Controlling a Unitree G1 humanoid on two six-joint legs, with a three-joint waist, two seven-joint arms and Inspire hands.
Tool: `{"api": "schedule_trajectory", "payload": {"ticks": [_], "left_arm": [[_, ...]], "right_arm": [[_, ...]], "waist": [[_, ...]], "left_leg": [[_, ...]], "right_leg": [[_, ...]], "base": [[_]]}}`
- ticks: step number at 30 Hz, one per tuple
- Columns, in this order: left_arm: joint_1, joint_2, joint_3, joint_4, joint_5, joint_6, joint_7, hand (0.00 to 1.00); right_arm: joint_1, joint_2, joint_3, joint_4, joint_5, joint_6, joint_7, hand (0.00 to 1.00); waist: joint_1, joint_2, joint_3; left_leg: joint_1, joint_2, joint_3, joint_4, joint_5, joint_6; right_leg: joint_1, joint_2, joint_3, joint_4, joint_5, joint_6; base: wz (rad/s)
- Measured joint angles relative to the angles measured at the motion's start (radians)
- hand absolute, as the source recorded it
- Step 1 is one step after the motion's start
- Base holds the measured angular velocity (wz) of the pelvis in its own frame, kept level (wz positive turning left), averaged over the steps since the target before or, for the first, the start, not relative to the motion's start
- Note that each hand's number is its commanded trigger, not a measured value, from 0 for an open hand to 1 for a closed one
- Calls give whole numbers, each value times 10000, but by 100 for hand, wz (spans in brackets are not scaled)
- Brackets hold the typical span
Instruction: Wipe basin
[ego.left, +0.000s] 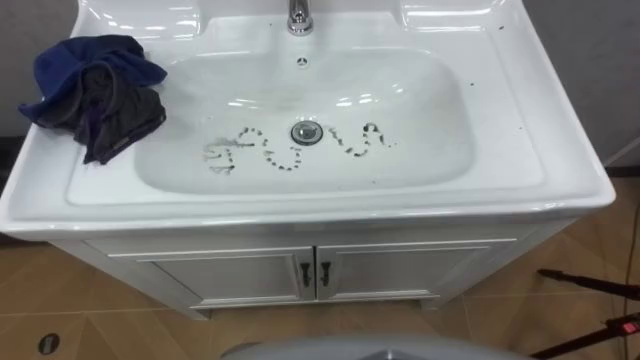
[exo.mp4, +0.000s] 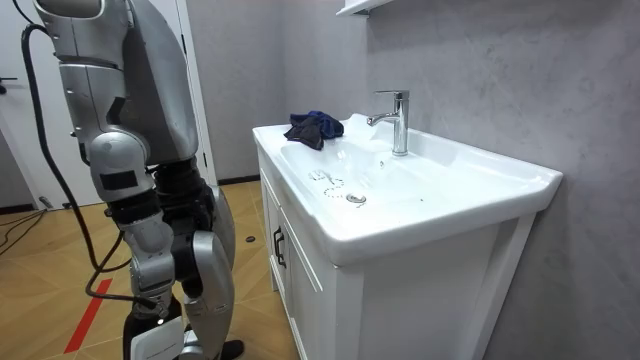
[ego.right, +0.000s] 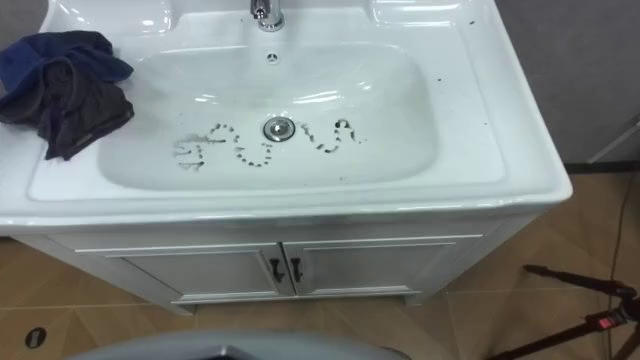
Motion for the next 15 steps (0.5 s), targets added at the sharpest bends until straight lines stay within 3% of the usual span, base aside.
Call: {"api": "schedule_trajectory", "payload": {"ticks": [15], "left_arm": [[-7, -16, -22, -91, -4, -4, 232, 0]], "right_arm": [[11, -1, 14, -24, 11, 1, -37, 0]], "waist": [[9, 38, 3]], "left_leg": [[-1, -3, -13, 4, 0, 0]], "right_leg": [[0, 1, 3, -7, 0, 0]], "base": [[0]]}}
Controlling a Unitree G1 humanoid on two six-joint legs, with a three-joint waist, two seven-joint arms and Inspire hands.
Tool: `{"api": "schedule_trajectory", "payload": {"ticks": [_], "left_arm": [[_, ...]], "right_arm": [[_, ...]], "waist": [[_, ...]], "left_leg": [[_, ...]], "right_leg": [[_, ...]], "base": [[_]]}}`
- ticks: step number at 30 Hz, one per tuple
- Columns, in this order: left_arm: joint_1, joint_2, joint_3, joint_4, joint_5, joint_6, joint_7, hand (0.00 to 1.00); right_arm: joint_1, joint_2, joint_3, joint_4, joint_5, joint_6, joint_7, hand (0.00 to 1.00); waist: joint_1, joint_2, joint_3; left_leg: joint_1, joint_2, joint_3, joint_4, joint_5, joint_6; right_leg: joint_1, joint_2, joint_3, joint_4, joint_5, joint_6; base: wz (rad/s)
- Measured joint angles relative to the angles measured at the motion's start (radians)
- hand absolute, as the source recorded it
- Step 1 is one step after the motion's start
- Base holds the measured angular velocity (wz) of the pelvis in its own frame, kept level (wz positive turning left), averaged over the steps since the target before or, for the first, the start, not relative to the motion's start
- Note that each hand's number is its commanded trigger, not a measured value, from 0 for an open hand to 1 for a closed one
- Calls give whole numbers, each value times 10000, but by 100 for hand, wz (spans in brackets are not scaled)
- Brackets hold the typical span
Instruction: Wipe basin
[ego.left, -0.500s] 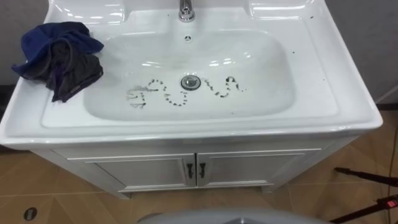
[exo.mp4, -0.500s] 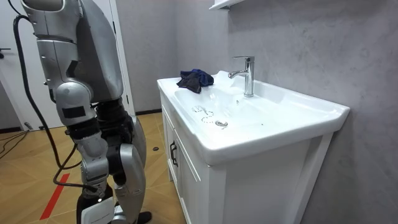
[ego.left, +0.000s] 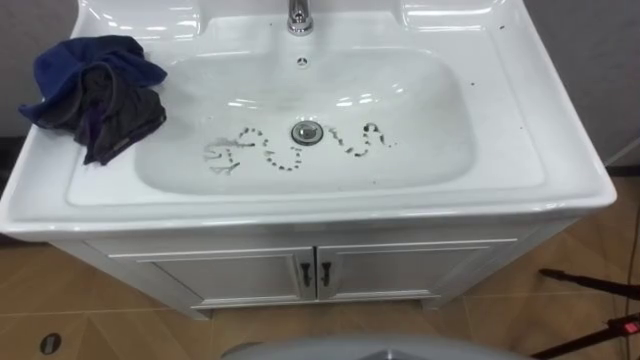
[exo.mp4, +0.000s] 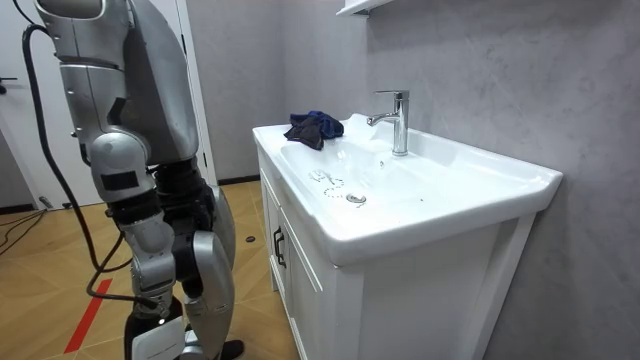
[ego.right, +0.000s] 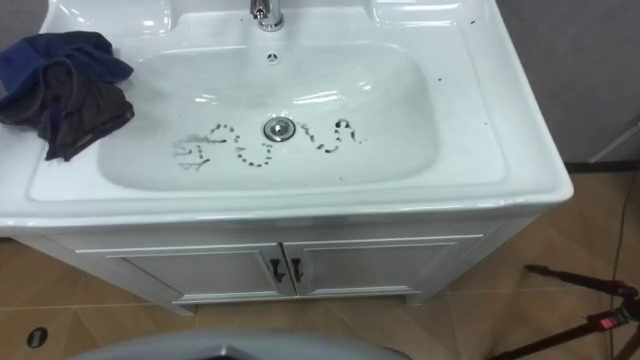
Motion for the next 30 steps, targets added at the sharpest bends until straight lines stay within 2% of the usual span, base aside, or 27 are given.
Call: {"api": "schedule_trajectory", "payload": {"ticks": [7, 13, 18, 22, 28, 30], "left_arm": [[-6, -4, 9, -12, 1, -18, 147, 0], [-41, -3, 73, -8, -6, -181, 301, 0], [-93, 12, 790, 5, -27, -228, 441, 0], [-75, 6, 944, -1, -290, -304, 760, 0], [-5, 6, 2215, -23, -1227, -708, 1528, 0], [6, 30, 2863, -31, -1689, -813, 1951, 0]], "right_arm": [[4, 2, -1, -25, 3, -16, -9, 0], [-33, 1, -10, -12, -18, -155, 2, 0], [-169, -38, -230, 14, 13, -235, 20, 0], [-238, -66, -215, 16, 88, -237, -38, 0], [-180, -326, -232, -5, 171, -430, -191, 0], [-173, -516, -619, -52, 163, -439, -191, 0]], "waist": [[-7, 11, -1], [-14, -7, 1], [-3, -21, -1], [82, -9, -5], [312, 139, -89], [340, 230, -96]], "left_leg": [[-11, -1, 0, 5, 0, 0], [-23, -4, -4, 7, 0, 0], [-22, -11, -128, 20, 0, 0], [4, -12, -115, 27, 0, 0], [-24, -11, -134, 34, 0, 1], [-27, -20, -161, 61, 0, 0]], "right_leg": [[-1, 0, -11, 0, 0, 1], [12, -5, -64, -3, 0, 1], [70, -12, -200, -24, 0, 0], [89, -8, -206, -36, -4, 1], [39, -20, -292, -10, 7, -7], [77, -45, -412, -28, 6, -7]], "base": [[0], [2], [7], [0], [1], [9]]}}
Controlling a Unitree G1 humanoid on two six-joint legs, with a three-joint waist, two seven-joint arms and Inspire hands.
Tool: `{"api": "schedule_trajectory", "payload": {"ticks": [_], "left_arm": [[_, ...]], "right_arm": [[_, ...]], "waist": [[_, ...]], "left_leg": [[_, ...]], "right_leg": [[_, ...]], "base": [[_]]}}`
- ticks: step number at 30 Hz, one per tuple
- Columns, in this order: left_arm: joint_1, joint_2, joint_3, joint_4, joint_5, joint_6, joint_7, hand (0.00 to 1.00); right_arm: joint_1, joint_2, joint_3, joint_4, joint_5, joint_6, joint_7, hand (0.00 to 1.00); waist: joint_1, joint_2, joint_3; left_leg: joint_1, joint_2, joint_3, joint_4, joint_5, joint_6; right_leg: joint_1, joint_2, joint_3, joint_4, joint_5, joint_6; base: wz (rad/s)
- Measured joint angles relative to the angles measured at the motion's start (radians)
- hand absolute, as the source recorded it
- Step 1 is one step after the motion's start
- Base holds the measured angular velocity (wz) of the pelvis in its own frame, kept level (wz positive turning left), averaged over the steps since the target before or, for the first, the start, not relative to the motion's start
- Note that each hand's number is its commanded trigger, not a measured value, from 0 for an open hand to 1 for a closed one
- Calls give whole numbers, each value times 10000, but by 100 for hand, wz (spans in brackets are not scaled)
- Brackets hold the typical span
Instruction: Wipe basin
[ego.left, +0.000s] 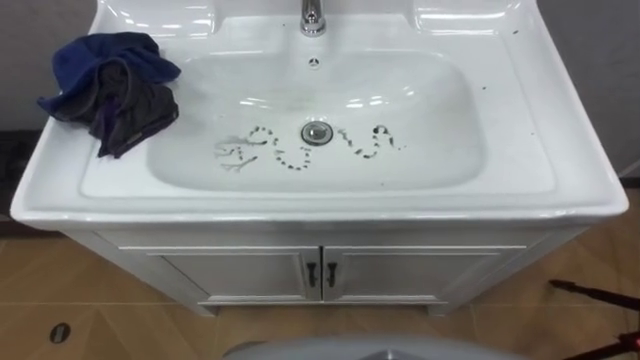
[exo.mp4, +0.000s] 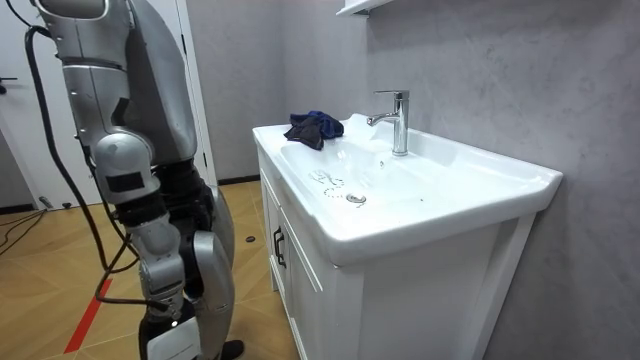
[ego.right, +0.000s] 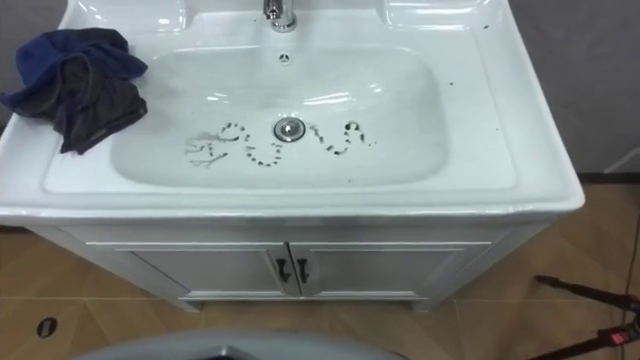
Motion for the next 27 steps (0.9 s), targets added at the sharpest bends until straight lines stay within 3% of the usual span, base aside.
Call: {"api": "schedule_trajectory", "payload": {"ticks": [1, 3, 4, 6, 11, 13, 17, 19, 21, 23, 27], "left_arm": [[-1, 22, 162, -5, -75, -11, 98, 0], [-20, 111, 1335, -374, -585, -40, 577, 0], [-29, 178, 1576, -512, -798, -66, 767, 0], [-42, 542, 2062, -836, -1332, -332, 1636, 0], [-85, 991, 3510, -1421, -1478, -753, 3186, 0], [-77, 1157, 3685, -1990, -1518, -932, 3826, 0], [-167, 1261, 4145, -4325, -1579, -1293, 4809, 0], [-391, 1634, 4342, -4989, -1579, -1497, 5315, 0], [-620, 2210, 4353, -5369, -1596, -2023, 5991, 0], [-651, 2306, 4327, -6028, -1599, -2162, 6381, 0], [-649, 2316, 4345, -7536, -1431, -2443, 6876, 0]], "right_arm": [[6, -52, -111, -29, -3, -2, -6, 0], [124, -270, -728, -247, -32, -99, -137, 0], [201, -300, -789, -338, -26, -116, -211, 0], [264, -367, -869, -421, -37, -158, -423, 0], [638, -462, -1374, -966, -261, -490, -591, 0], [770, -540, -1371, -1120, -285, -614, -581, 0], [1148, -671, -1724, -1468, -300, -759, -578, 0], [1416, -694, -1862, -1647, -299, -884, -703, 0], [1706, -707, -1854, -1853, -331, -968, -857, 0], [1836, -716, -1826, -1915, -338, -1021, -919, 0], [1975, -683, -1752, -1949, -455, -1213, -975, 0]], "waist": [[10, 14, 12], [163, 127, 16], [236, 156, 7], [380, 185, 7], [631, 364, -58], [698, 410, -73], [881, 510, -109], [964, 551, -110], [966, 637, -90], [925, 800, -104], [823, 961, -47]], "left_leg": [[-1, 1, 6, -4, 0, 0], [-15, 11, -4, -38, 0, 0], [-30, 12, -30, -42, 1, 1], [-98, 7, -92, -37, 2, 1], [-178, -21, -244, -42, 2, 2], [-202, -36, -331, -37, 2, 2], [-426, -75, -473, 94, 3, 3], [-507, -76, -488, 141, 3, 3], [-530, -80, -499, 142, 2, 3], [-585, -91, -492, 151, 1, 3], [-653, -107, -536, 135, 2, 5]], "right_leg": [[-2, 1, -4, 0, -1, -1], [-34, 9, -22, 4, -6, -6], [-37, 10, -52, 4, -8, -9], [-74, 20, -130, 3, -12, -16], [-135, 7, -174, -10, -19, -14], [-144, 5, -209, -22, -25, -14], [-265, -9, -290, 2, -24, -11], [-311, -8, -304, 2, -23, -10], [-334, -9, -301, 2, -22, -8], [-397, -18, -286, 10, -11, 9], [-509, -23, -236, 32, 0, 23]], "base": [[6], [0], [9], [13], [3], [11], [8], [0], [0], [0], [-2]]}}
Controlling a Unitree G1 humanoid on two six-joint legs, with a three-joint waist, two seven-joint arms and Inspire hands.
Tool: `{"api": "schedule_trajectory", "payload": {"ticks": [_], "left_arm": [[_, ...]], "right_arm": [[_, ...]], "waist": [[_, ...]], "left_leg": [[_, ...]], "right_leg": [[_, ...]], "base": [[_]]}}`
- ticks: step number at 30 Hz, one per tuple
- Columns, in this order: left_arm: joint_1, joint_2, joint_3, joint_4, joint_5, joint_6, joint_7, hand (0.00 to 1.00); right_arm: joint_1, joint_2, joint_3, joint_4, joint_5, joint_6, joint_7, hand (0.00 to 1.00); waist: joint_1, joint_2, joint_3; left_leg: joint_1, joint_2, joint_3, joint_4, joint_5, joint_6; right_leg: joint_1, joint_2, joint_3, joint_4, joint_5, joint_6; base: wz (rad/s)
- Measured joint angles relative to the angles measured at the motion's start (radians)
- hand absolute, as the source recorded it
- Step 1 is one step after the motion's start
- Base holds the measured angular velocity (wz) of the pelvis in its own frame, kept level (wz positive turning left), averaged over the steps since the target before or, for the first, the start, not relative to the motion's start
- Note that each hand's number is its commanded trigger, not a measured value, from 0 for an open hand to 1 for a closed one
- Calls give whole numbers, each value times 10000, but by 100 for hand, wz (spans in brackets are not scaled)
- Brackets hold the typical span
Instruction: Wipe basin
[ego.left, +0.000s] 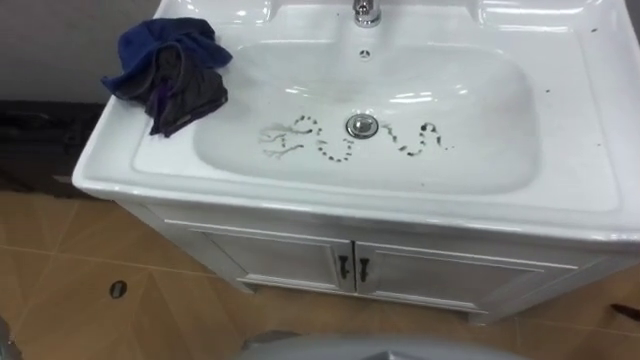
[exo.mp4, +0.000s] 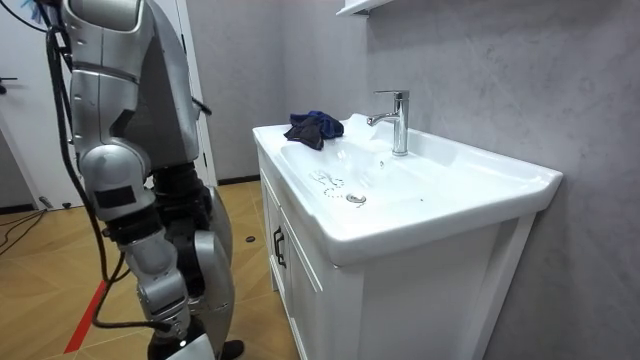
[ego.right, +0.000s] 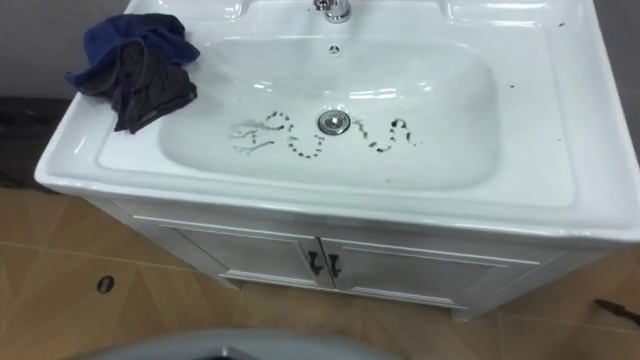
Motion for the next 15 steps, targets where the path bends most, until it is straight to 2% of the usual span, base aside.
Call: {"api": "schedule_trajectory", "payload": {"ticks": [3, 6, 11, 15], "left_arm": [[8, 6, 5, -527, 65, -218, 250, 0], [-7, 8, -54, -1095, 177, -348, 326, 0], [-131, 9, -329, -2229, 1221, -387, 284, 0], [-187, 17, -493, -3379, 1910, -394, 260, 0]], "right_arm": [[49, 4, 27, 55, -162, -169, 13, 0], [142, 5, 135, -5, -239, -248, 52, 0], [168, 121, 137, 21, -236, -297, 100, 0], [171, 134, 142, 31, -221, -286, 101, 0]], "waist": [[-73, 82, 18], [-225, 59, 23], [-477, -34, 69], [-670, -19, 74]], "left_leg": [[79, -1, 1, -3, 1, 0], [89, -6, 16, -1, 0, -1], [90, -11, 25, -1, 0, -1], [94, -17, 49, -1, 0, -1]], "right_leg": [[16, 9, 166, -8, 0, -1], [41, 10, 199, -45, 1, -2], [46, 6, 229, -48, 3, 1], [46, -7, 251, -45, 18, 22]], "base": [[-15], [-7], [0], [-2]]}}
